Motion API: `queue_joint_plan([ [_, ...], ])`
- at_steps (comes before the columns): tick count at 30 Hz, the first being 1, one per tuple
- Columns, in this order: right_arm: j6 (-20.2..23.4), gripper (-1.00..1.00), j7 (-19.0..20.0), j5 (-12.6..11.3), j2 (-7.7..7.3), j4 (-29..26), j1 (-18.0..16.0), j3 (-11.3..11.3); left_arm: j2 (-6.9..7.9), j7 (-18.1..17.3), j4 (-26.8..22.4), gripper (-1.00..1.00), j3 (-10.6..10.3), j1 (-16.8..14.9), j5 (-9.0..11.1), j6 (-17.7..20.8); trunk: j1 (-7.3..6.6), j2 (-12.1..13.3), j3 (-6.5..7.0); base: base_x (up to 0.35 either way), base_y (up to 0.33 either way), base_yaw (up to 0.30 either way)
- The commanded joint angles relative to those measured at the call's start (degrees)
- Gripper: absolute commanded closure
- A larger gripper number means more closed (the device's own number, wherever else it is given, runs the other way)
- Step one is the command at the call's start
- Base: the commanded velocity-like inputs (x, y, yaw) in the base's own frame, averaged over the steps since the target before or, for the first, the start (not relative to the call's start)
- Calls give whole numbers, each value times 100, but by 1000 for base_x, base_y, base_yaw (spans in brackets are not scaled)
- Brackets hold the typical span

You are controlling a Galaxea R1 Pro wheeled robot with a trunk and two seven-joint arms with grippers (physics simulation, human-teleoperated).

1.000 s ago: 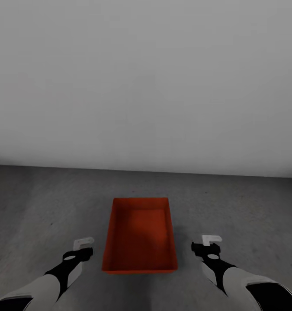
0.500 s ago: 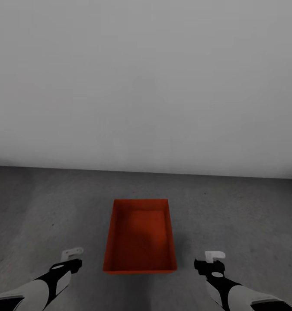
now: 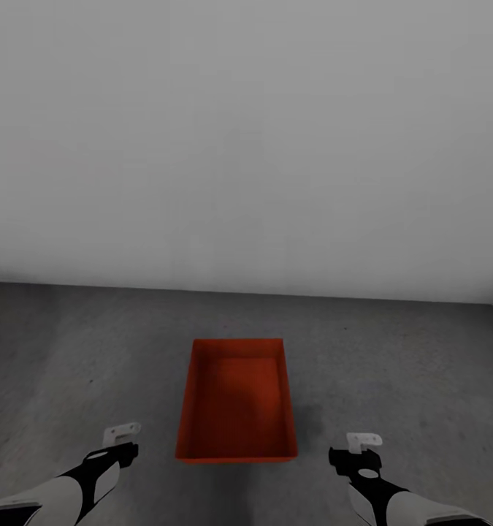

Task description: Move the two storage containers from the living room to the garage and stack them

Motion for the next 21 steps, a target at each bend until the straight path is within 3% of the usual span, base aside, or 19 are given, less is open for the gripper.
queue_joint_plan([
  [1, -28, -100, -7, -40, 2, 19, -7, 47, -1, 0, 5, -100, 27, -2, 40, -25, -22, 39, 15, 0, 0, 0],
  [5, -16, -100, 0, -38, 7, 19, -6, 47, -5, 0, 5, -100, 27, 1, 40, -28, -110, 199, 87, 0, 0, 0],
  [21, -11, -100, 7, -37, 30, 20, -2, 47, -39, 18, 5, -100, 27, 2, 40, -53, -110, 199, 87, 0, 0, 0],
])
